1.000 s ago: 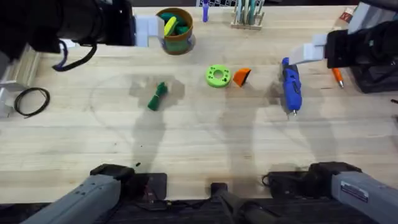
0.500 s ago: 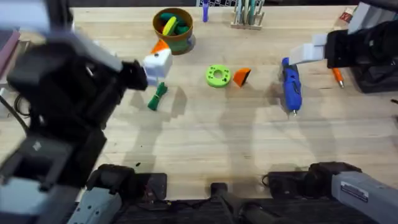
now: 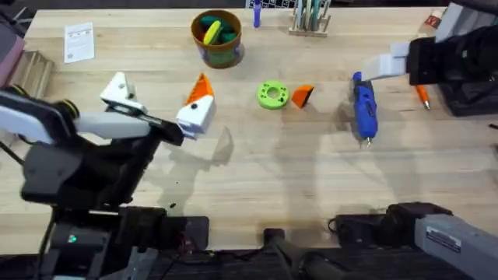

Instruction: Pick up the gripper from the table and insert it into the empty holder that is missing its gripper. Then pick up a screw, insert it into the mounting hole, and use the screwdriver to tighten it. Finally, clean up the table by picking up the vegetable and placing it into the bucket.

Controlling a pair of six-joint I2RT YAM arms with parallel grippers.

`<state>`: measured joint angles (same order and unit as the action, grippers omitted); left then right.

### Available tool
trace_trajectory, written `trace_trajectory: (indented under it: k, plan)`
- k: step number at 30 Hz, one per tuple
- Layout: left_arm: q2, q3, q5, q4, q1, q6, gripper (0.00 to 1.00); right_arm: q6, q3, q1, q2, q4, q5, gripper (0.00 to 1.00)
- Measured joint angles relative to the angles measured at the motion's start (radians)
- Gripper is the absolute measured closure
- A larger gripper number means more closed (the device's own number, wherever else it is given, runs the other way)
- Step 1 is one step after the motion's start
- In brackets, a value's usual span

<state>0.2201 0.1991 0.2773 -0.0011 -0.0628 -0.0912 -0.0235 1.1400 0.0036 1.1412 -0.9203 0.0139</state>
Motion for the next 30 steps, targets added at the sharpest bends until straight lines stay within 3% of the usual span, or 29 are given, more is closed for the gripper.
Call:
trace_trajectory:
  k: [10,19,25,30]
  plan:
    - [-0.123,-0.190,0.102,0.081,0.001,-0.002,0.015,0.000,0.000,0.000,0.000,0.000,0.000,0.010]
    - [-0.210,-0.193,0.204,0.088,0.085,-0.008,0.016,0.000,0.000,0.000,0.000,0.000,0.000,0.010]
    - [-0.215,-0.193,0.253,0.026,0.091,-0.011,0.015,0.000,0.000,0.000,0.000,0.000,0.000,0.009]
    - [-0.215,-0.193,0.352,-0.026,0.091,-0.013,0.015,0.000,0.000,0.000,0.000,0.000,0.000,0.010]
